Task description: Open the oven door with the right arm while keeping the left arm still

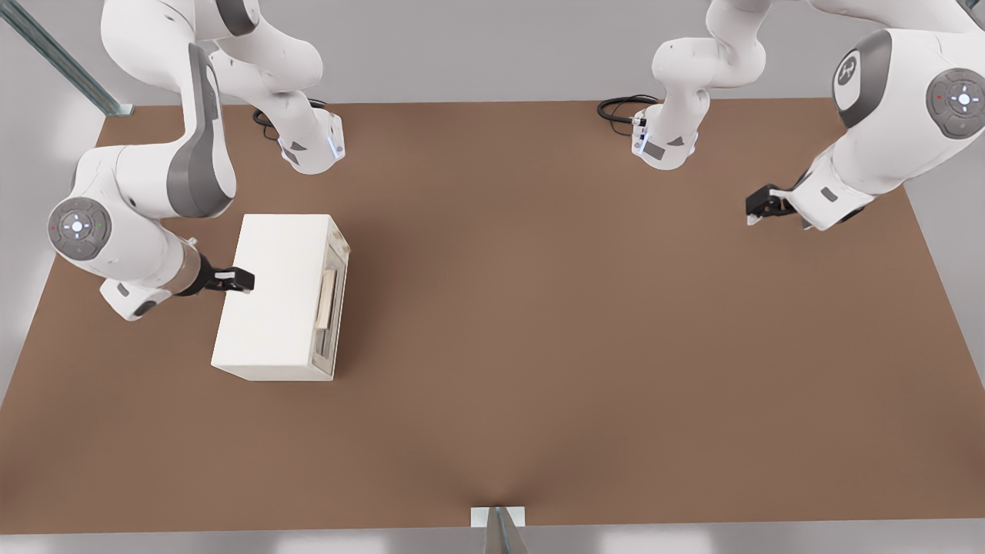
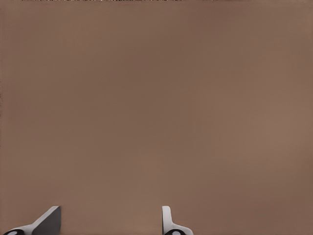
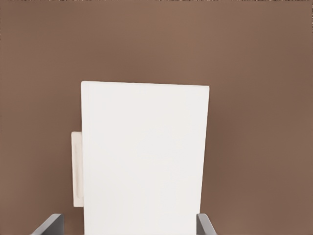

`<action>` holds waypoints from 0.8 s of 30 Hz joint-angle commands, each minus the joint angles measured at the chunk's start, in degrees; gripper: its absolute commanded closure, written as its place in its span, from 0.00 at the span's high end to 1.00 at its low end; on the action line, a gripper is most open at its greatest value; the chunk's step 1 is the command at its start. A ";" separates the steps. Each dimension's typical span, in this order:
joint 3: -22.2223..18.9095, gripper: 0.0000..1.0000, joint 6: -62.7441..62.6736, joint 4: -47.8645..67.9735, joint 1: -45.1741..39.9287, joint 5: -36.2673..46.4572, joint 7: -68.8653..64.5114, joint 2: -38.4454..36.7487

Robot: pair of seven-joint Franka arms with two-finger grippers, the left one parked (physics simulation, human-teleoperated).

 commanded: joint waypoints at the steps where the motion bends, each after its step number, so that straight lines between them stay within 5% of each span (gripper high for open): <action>1: 0.01 1.00 1.87 0.03 0.00 -0.04 1.38 -0.09; 4: 0.18 1.00 -0.49 0.28 1.49 -0.04 1.29 3.94; 5: 0.18 0.84 -4.53 2.48 4.04 -0.04 3.04 7.99; 6: 0.10 0.22 -7.78 8.88 7.99 -0.13 11.36 12.90; 8: -2.19 0.21 -12.11 16.20 19.16 -6.71 14.73 20.92; 12: -2.36 0.21 -15.26 17.52 24.78 -10.57 26.15 23.38; 14: -2.45 0.21 -18.35 17.52 26.46 -21.48 30.73 25.49; 24: -3.24 0.21 -21.42 14.27 28.92 -22.89 40.66 29.44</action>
